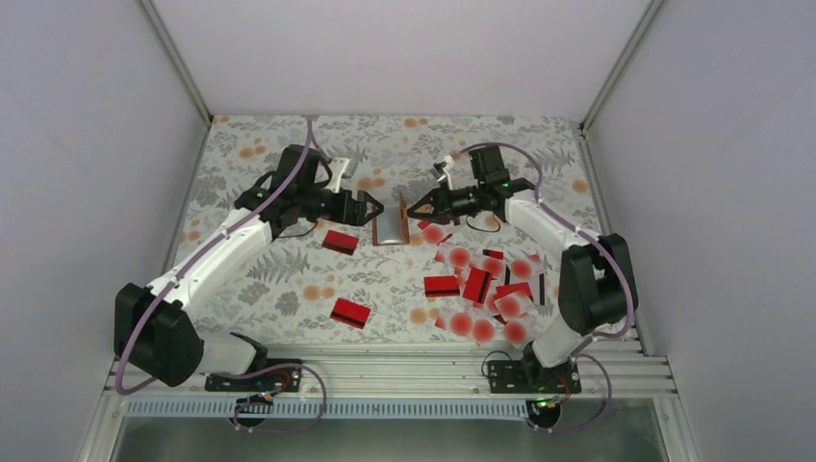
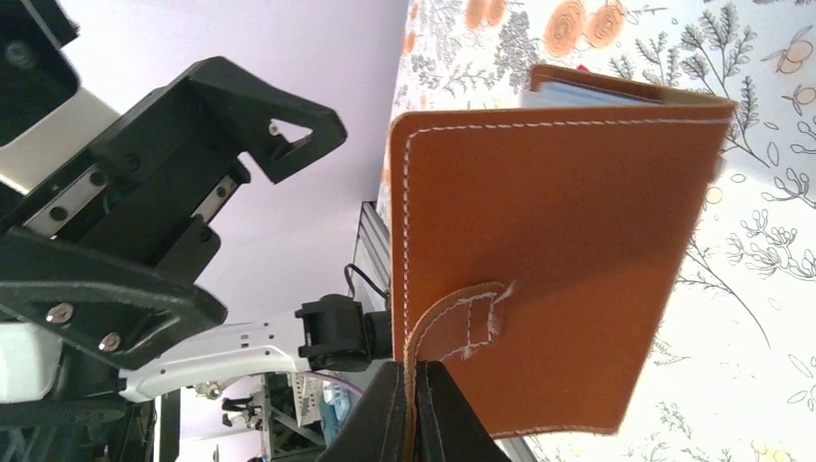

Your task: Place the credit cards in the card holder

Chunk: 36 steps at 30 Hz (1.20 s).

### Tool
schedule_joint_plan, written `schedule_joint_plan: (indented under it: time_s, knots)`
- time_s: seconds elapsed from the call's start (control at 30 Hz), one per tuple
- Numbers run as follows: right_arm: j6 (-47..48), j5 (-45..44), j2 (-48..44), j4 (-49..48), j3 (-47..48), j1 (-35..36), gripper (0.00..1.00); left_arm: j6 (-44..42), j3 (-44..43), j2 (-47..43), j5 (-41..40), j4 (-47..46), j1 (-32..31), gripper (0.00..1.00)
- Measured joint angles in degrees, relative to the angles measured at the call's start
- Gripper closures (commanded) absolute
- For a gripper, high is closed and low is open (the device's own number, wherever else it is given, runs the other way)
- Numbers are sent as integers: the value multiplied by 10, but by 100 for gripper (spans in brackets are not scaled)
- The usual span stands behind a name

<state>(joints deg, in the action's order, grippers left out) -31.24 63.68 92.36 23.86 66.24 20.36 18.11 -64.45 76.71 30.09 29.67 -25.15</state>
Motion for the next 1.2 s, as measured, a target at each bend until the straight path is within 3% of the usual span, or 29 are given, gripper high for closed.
schedule_joint_plan:
  time_s: [0.33,0.53,0.77,1.2]
  knots:
    - [-2,11,98,-36,5,10,96,-4,83,-19,-37,-7,32,29]
    - [0,34,110,-33,44,10,96,21,166,-32,47,-63,101,28]
    - [-8,51,107,-30,110,10,96,84,242,-31,199,-214,153,21]
    - [-63,71,88,-15,212,11,96,248,295,25,358,-555,198,27]
